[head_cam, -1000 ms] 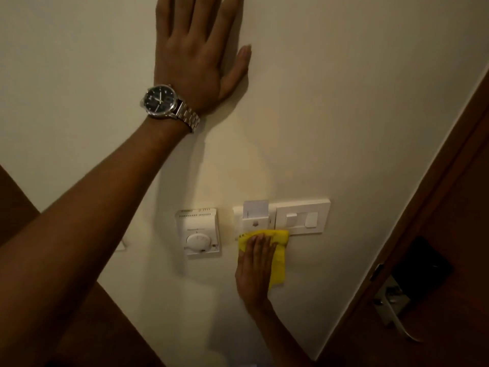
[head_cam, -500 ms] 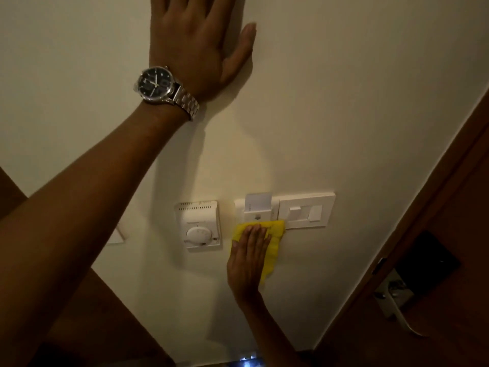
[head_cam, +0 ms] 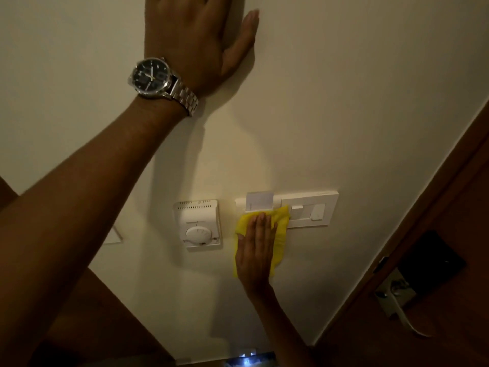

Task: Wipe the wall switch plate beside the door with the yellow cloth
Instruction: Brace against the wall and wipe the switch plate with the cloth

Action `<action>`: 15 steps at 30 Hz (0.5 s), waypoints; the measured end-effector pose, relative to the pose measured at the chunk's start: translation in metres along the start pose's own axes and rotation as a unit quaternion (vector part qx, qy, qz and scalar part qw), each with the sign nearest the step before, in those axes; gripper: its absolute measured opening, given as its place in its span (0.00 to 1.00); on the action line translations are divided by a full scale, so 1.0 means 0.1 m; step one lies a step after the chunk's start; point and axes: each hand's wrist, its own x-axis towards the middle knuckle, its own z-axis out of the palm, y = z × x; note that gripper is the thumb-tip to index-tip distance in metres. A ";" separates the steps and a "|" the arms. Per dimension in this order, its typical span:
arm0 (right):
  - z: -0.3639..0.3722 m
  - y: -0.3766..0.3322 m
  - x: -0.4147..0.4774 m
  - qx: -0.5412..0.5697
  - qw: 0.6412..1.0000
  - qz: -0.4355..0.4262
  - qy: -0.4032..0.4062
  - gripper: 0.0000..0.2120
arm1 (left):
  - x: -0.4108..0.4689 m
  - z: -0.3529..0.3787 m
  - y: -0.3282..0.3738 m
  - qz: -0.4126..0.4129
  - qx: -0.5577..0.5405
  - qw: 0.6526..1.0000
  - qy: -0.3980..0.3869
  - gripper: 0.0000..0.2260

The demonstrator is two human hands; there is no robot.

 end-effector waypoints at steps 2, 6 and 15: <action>-0.06 0.06 -0.02 -0.016 1.000 -0.013 -0.011 0.28 | 0.04 -0.03 0.01 0.008 0.005 1.000 -0.012 0.23; -0.10 0.02 0.15 -0.009 1.000 0.021 -0.001 0.23 | 0.03 -0.01 0.00 0.004 0.002 1.000 -0.014 0.24; -0.23 0.07 0.02 0.006 0.996 0.028 -0.081 0.19 | 0.07 0.00 -0.01 0.003 0.015 1.000 -0.025 0.26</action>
